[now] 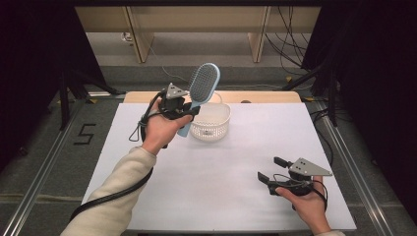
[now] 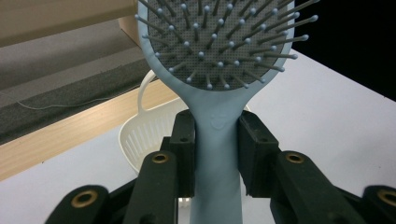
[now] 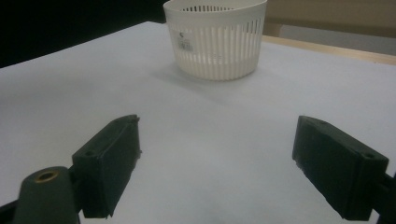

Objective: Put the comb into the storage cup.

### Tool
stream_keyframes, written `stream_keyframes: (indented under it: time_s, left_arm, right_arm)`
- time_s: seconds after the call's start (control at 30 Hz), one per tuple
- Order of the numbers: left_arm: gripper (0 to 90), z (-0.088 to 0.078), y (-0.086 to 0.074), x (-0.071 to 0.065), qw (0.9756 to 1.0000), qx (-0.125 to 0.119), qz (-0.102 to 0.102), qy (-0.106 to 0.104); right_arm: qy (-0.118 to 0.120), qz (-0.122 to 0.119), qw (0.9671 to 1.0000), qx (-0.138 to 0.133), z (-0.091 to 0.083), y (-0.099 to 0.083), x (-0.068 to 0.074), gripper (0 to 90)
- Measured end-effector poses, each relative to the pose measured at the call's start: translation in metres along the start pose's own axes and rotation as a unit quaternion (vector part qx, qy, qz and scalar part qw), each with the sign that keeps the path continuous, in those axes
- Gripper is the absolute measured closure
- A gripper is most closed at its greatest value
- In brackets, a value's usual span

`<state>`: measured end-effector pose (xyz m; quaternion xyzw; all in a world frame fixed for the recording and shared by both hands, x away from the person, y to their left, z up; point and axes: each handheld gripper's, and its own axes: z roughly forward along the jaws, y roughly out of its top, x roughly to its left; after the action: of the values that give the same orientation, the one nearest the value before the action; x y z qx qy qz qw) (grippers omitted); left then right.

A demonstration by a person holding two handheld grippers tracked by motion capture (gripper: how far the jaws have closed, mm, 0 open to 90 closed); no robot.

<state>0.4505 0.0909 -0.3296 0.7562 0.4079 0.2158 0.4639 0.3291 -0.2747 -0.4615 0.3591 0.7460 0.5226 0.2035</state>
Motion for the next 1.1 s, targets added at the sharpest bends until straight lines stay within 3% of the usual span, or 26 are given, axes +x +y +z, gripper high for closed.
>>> stream_keyframes:
  time_s: [1.1]
  left_arm:
    - [69.6,0.013,0.008,-0.002,0.9999,-0.01,0.007,-0.006]
  right_arm:
    - [-0.004,-0.005,1.0,-0.007,-0.002,0.0,-0.001,15.9]
